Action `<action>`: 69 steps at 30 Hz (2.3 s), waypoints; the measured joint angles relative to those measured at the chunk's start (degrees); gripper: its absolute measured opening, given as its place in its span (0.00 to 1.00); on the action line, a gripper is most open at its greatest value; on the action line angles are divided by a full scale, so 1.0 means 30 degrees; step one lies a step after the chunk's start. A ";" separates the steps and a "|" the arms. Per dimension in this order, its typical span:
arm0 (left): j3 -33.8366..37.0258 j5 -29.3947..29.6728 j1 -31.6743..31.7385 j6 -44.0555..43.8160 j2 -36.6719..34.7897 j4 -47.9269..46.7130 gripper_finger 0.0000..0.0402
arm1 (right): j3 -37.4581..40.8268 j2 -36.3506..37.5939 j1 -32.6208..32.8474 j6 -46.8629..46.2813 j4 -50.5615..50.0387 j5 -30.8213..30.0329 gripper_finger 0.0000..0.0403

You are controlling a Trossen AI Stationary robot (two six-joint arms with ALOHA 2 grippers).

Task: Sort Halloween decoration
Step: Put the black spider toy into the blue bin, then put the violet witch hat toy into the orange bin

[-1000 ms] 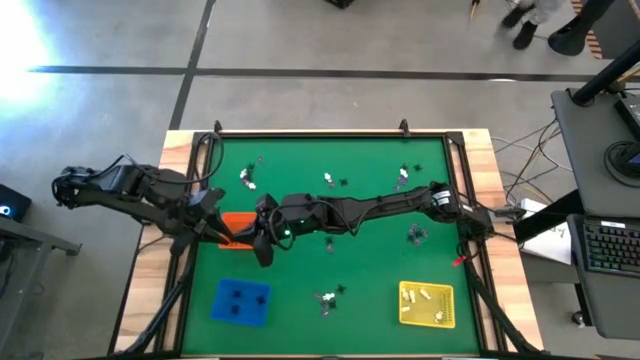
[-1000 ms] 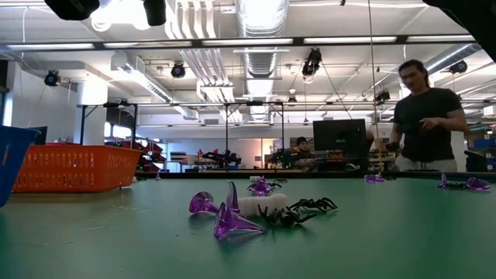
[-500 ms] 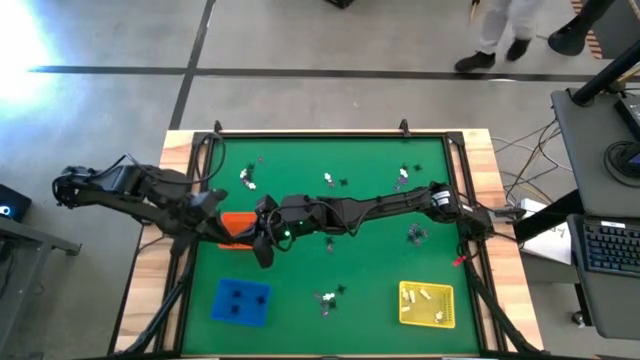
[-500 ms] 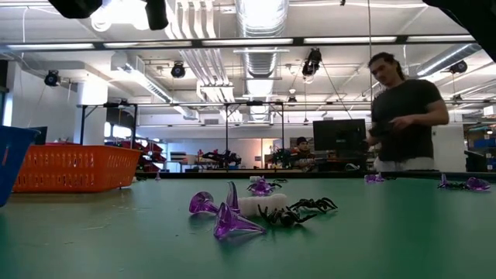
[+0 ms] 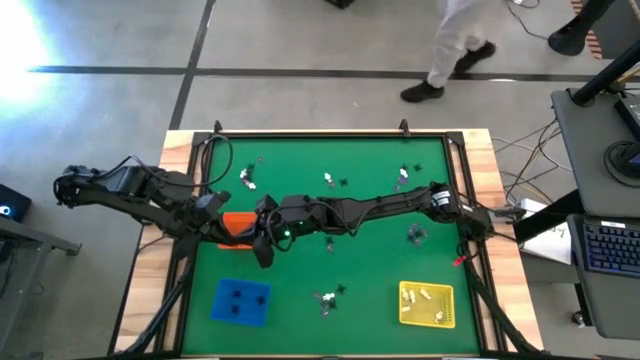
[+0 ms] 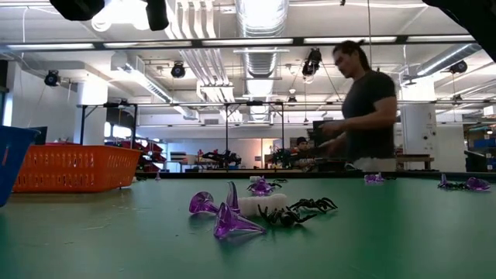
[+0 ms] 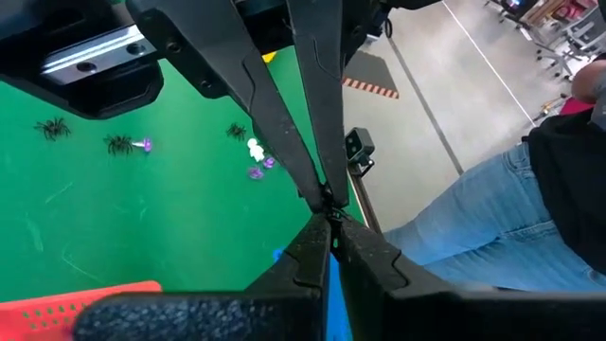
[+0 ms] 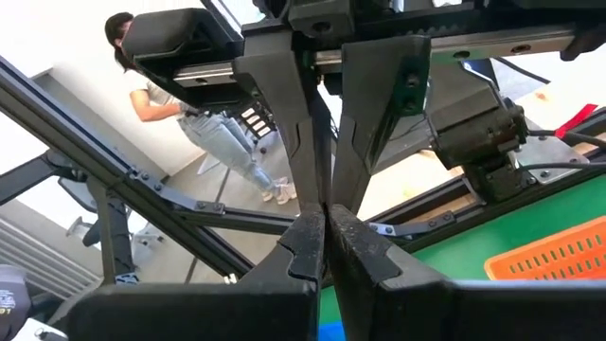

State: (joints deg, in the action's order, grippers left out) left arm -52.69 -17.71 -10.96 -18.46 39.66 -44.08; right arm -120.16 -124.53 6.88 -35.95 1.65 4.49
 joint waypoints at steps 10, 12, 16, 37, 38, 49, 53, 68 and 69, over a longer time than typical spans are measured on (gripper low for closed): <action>0.0000 -0.1445 -0.0507 -0.1731 -0.0036 -0.1037 0.00 | -0.0113 0.0152 0.0092 -0.0508 -0.0645 0.0095 0.17; 0.0000 -0.1433 -0.0803 -0.2072 -0.0019 -0.1611 0.00 | -0.0189 0.0326 0.0137 -0.0513 -0.0617 0.0103 0.19; 0.0093 -0.1420 -0.1549 -0.3067 0.0179 -0.1875 0.00 | -0.0197 0.0862 0.0217 -0.0524 -0.1773 0.0154 0.20; 0.7755 0.0739 -0.8046 -0.9202 0.2067 0.6747 0.00 | -0.0197 0.2470 0.0384 -0.0516 -0.6326 0.0153 0.18; 0.7937 0.0755 -0.8106 -0.9285 0.2185 0.6919 0.00 | -0.0197 0.2470 0.0384 -0.0516 -0.6367 0.0147 0.18; 0.8779 0.0760 -0.8123 -0.9390 0.3098 0.7617 0.00 | -0.0197 0.2470 0.0459 -0.0516 -0.7154 0.0158 0.18; 0.8786 0.0755 -0.8123 -0.9404 0.3371 0.7717 0.01 | -0.0197 0.2470 0.0465 -0.0516 -0.7746 0.0161 0.18; 0.8786 0.0733 -0.8123 -0.9742 0.4388 0.8646 0.20 | -0.0197 0.2636 0.0457 -0.0195 -0.9438 0.0155 0.18; 0.8786 0.0733 -0.8123 -0.9745 0.4309 0.8650 0.20 | -0.0197 0.2706 0.0457 -0.0150 -0.9642 0.0154 0.18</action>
State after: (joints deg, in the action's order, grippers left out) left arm -26.33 -15.51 -35.33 -47.70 52.59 -18.12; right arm -120.75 -116.41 8.25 -36.40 -27.27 4.95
